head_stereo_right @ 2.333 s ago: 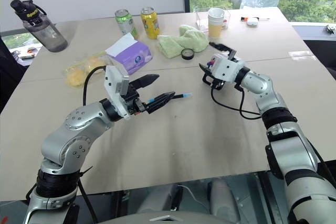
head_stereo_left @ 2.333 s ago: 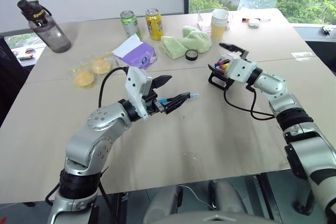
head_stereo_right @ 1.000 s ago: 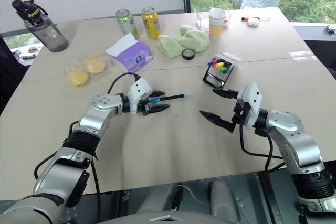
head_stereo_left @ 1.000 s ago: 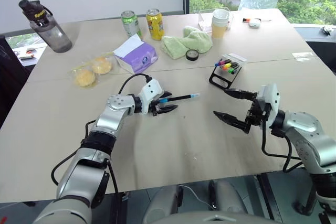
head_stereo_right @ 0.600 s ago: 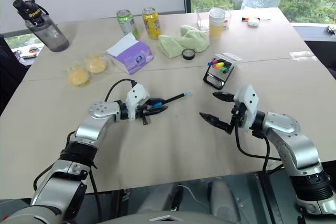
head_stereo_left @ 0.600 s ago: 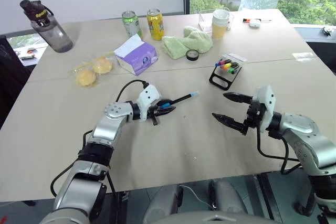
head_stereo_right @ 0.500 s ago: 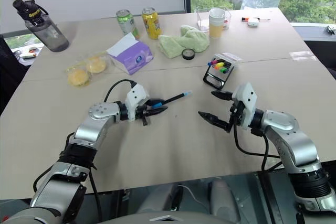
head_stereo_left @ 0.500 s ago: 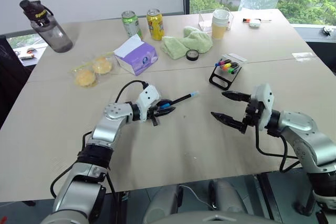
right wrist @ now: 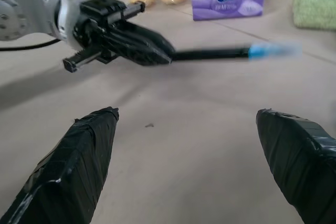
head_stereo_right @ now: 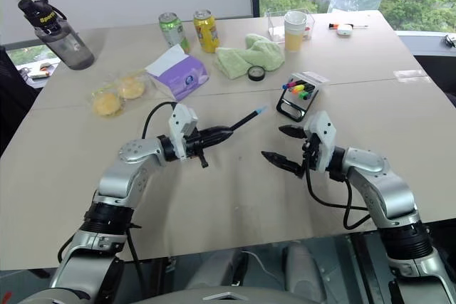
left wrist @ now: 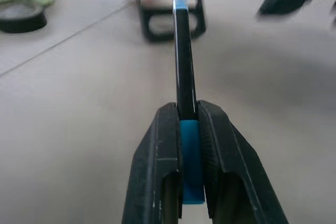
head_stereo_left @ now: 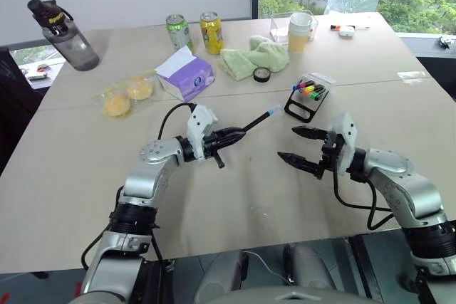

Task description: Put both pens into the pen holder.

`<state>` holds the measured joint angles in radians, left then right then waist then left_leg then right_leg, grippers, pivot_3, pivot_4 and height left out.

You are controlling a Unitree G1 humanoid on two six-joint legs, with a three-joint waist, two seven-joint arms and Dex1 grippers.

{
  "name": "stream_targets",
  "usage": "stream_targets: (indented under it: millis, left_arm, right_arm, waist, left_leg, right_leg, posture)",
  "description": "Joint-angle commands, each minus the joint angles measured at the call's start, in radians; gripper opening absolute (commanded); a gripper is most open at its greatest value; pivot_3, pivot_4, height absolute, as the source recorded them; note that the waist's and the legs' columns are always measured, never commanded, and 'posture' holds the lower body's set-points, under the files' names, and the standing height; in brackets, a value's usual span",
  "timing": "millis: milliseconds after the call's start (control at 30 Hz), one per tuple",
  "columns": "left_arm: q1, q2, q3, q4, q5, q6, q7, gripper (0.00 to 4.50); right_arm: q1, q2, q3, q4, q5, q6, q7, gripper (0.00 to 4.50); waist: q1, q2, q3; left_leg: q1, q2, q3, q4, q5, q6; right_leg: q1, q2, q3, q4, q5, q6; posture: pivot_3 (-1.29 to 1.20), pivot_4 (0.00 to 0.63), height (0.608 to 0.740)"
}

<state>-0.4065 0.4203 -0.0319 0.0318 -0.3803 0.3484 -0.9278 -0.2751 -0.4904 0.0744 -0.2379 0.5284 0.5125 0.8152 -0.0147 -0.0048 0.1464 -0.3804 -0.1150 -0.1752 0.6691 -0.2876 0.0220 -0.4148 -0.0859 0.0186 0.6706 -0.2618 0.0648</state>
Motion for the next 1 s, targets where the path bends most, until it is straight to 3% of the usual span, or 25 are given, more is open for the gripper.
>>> stream_targets:
  millis: [33,267,400,533,733,800,867,1000]
  left_arm:
    - [0.006,-0.015,0.031,-0.122,-0.090,0.058,0.011,0.03]
    - [0.028,0.015,-0.016,-0.227,-0.139,0.143,-0.025,0.03]
    - [0.021,0.019,-0.024,-0.229,-0.137,0.147,-0.023,0.03]
    - [0.000,0.010,-0.035,-0.221,-0.132,0.143,-0.021,0.00]
    - [-0.019,0.010,-0.034,-0.209,-0.136,0.163,-0.008,0.00]
    - [-0.015,0.008,-0.027,-0.203,-0.153,0.168,-0.013,0.00]
    - [-0.009,0.013,-0.025,-0.198,-0.159,0.174,-0.020,1.04]
    - [-0.017,-0.003,-0.014,-0.139,-0.091,0.098,0.040,2.58]
  right_arm:
    - [-0.034,0.052,-0.053,-0.045,0.099,0.089,-0.061,4.50]
    - [-0.081,0.212,-0.179,-0.066,0.335,0.253,-0.246,4.50]
    - [-0.104,0.242,-0.200,-0.077,0.382,0.285,-0.297,4.50]
    - [-0.110,0.246,-0.188,-0.079,0.398,0.293,-0.303,3.31]
    - [-0.117,0.239,-0.186,-0.078,0.401,0.289,-0.299,0.47]
    - [-0.125,0.235,-0.187,-0.075,0.406,0.282,-0.301,0.14]
    - [-0.133,0.231,-0.188,-0.077,0.410,0.279,-0.303,0.14]
    - [-0.147,0.194,-0.176,-0.083,0.339,0.220,-0.281,0.13]
  waist:
    - [0.000,0.000,0.000]
    - [0.000,0.000,0.000]
    - [0.000,0.000,0.000]
    - [0.001,0.000,0.000]
    - [-0.004,0.000,0.000]
    - [-0.003,0.000,0.000]
    - [-0.002,0.000,0.000]
    - [-0.001,0.000,0.000]
  left_leg:
    - [0.000,0.000,0.000,0.000,0.000,0.000]
    - [0.000,0.000,0.000,0.000,0.000,0.000]
    - [0.000,0.000,0.000,0.000,0.000,0.000]
    - [0.000,0.000,0.000,0.000,0.000,0.000]
    - [0.000,0.000,0.001,-0.001,0.000,0.000]
    - [0.001,0.000,0.001,0.000,0.000,0.000]
    - [0.001,0.000,0.001,0.000,0.000,0.000]
    - [0.001,0.000,0.001,0.000,0.000,0.000]
  right_leg:
    - [0.000,0.000,0.000,0.000,0.000,0.000]
    - [0.000,0.000,0.001,0.000,0.000,0.000]
    - [0.000,0.000,0.000,0.000,0.000,0.000]
    - [0.000,0.000,0.000,0.000,0.000,0.000]
    - [0.000,0.000,0.001,0.000,0.000,0.000]
    - [0.000,0.000,0.001,0.001,0.000,0.000]
    - [0.000,0.000,0.001,0.001,0.000,0.000]
    - [0.000,0.000,0.001,0.001,0.000,0.000]
  posture:
    - [0.00,0.150,0.740]
    - [0.00,0.150,0.740]
    - [0.00,0.150,0.740]
    - [0.00,0.150,0.740]
    - [0.00,0.150,0.740]
    - [0.00,0.150,0.740]
    - [0.00,0.150,0.740]
    - [0.00,0.150,0.740]
